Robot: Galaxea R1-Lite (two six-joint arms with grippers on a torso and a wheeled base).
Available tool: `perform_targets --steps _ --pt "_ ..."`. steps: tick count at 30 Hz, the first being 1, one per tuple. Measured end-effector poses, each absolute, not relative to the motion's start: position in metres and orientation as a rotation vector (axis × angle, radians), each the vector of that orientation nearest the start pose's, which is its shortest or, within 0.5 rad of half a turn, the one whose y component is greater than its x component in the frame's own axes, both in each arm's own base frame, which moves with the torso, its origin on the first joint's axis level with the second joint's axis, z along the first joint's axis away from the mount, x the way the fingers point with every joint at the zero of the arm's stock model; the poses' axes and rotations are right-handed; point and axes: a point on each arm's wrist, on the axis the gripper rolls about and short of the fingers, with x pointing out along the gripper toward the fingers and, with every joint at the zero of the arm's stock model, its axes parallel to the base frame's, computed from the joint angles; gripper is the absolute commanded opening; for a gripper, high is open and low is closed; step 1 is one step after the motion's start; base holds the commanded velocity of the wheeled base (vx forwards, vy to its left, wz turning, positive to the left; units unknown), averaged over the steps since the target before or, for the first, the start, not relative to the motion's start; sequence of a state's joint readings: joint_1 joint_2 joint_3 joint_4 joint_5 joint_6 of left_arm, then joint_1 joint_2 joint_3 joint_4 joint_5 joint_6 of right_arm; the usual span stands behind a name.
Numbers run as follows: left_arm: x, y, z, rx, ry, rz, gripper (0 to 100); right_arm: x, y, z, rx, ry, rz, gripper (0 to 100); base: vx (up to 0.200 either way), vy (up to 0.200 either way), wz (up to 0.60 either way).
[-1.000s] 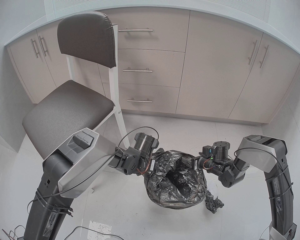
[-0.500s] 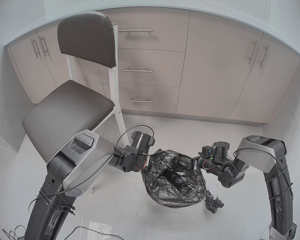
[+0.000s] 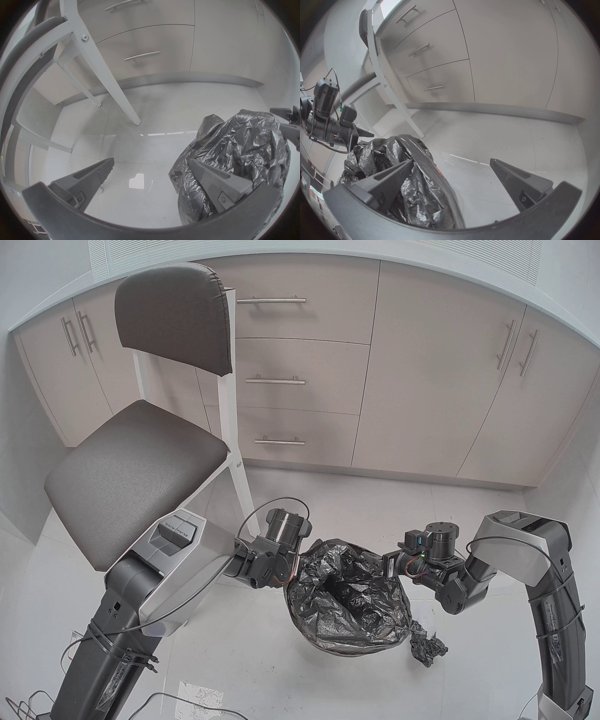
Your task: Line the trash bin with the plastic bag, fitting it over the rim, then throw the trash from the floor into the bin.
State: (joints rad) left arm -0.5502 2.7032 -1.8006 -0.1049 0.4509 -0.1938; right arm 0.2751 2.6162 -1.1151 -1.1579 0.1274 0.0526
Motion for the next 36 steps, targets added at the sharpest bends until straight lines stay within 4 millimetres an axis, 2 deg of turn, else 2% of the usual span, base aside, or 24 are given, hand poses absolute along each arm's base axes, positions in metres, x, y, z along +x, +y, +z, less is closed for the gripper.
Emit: perform_targets --steps 14,27,36 --pt "0.439 -0.258 -0.045 0.205 0.719 -0.023 100 0.438 0.120 -0.056 0.020 0.330 0.310 100 0.000 0.000 0.00" --pt "0.438 -0.258 -0.046 0.202 0.721 -0.022 100 0.448 0.117 -0.064 0.052 0.422 0.275 100 0.000 0.000 0.00" --pt "0.438 -0.258 -0.046 0.198 0.724 -0.020 100 0.456 0.104 -0.064 0.099 0.482 0.229 100 0.000 0.000 0.00"
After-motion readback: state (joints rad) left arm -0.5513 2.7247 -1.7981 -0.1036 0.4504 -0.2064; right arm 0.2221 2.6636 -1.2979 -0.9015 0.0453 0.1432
